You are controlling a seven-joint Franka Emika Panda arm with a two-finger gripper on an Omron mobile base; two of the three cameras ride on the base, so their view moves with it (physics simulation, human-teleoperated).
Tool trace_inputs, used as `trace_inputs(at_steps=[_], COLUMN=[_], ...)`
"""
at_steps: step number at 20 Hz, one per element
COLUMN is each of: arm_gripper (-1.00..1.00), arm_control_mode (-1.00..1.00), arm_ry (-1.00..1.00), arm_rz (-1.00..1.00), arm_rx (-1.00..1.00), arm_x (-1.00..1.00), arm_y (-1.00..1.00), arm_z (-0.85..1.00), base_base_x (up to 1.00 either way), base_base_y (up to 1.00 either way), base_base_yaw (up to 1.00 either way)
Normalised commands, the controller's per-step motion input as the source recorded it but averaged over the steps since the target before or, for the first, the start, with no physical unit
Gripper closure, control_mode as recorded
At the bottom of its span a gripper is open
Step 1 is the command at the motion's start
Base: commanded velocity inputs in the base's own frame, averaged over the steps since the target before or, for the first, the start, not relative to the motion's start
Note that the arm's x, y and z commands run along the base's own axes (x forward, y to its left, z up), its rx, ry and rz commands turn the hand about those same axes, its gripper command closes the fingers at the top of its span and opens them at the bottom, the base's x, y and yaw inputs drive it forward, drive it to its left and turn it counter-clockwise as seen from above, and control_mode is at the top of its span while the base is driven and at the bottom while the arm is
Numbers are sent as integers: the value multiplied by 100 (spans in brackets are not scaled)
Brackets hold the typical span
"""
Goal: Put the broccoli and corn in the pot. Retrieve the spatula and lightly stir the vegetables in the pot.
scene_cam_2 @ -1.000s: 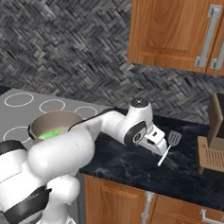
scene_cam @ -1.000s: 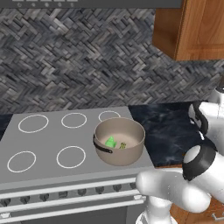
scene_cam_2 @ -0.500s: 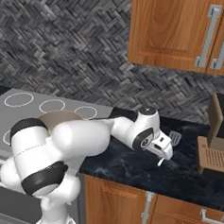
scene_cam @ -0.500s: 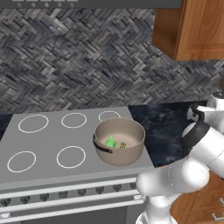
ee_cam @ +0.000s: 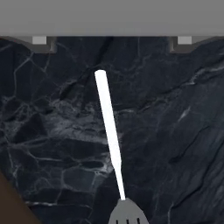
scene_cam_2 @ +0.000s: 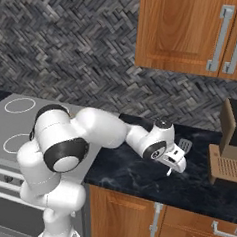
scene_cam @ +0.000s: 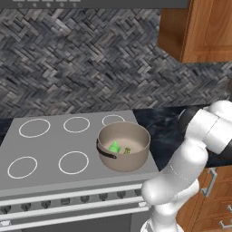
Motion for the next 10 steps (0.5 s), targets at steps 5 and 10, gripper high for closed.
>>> trace_inputs(at_steps=[5,10], arm_gripper=[-100,-100], arm_control_mode=[-100,-100], arm_ry=[13,17], arm_rz=[0,0], arm_rx=[0,2], arm_x=[42,29], arm_y=[-29,-33], arm_z=[-23,-27], base_base_x=[0,0], base_base_y=[0,0], base_base_yaw=[0,0])
